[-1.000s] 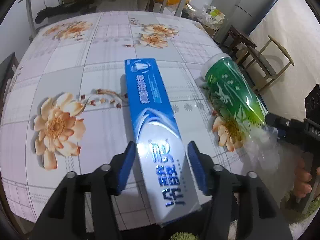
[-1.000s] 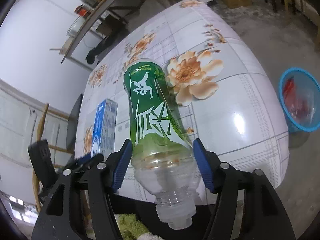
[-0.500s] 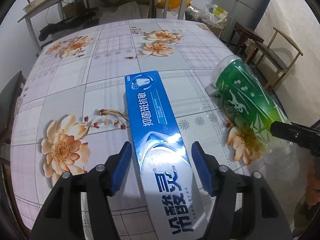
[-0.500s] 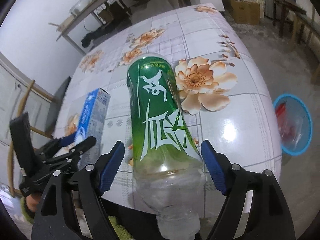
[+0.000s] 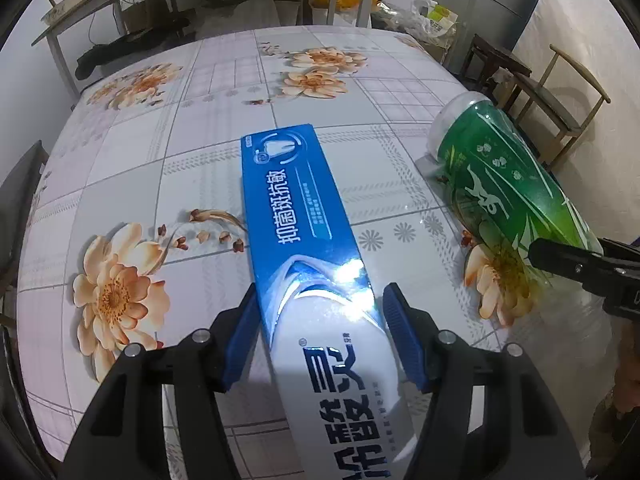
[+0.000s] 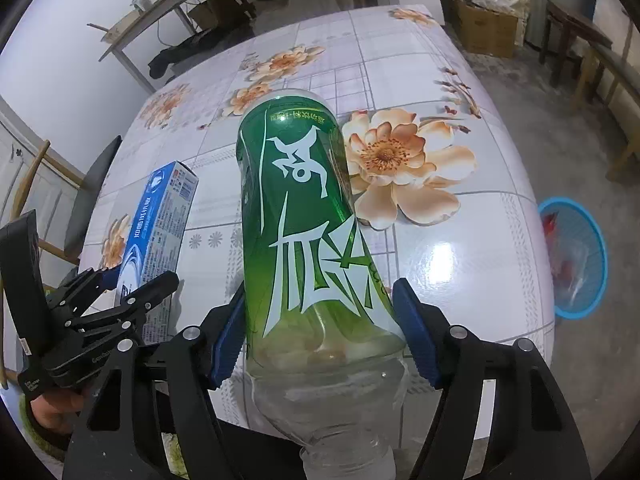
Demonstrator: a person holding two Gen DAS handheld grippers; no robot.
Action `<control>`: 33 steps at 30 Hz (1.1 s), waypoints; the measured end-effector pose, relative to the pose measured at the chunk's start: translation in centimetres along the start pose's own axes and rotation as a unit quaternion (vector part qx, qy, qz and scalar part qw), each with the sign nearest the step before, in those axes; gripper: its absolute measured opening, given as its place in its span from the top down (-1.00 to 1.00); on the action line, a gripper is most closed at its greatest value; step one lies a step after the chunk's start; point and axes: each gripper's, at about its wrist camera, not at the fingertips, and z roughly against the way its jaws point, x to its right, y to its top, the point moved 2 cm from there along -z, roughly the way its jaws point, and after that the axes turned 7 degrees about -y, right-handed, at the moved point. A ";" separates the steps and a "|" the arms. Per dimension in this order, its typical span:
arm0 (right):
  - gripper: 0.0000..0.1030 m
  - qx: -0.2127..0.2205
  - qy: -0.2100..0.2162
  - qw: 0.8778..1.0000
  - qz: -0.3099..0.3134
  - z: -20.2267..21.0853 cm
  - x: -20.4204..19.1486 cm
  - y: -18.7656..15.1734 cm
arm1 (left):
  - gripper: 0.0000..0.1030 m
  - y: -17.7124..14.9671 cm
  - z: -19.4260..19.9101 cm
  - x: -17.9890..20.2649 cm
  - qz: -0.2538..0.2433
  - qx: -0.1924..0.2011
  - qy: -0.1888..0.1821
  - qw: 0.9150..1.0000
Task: Collect trash
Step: 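Lift the toothpaste box and green bottle off the table with both tools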
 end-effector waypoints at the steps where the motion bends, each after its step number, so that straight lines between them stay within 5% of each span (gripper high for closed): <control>1: -0.28 0.000 0.000 1.000 0.001 0.0 0.0 0.0 | -0.15 0.0 0.0 0.0 0.000 0.001 0.001 1.000; 33: -0.24 0.009 -0.011 1.000 -0.002 0.0 -0.3 -0.1 | 0.06 0.0 -0.3 0.5 -0.022 0.010 0.030 0.999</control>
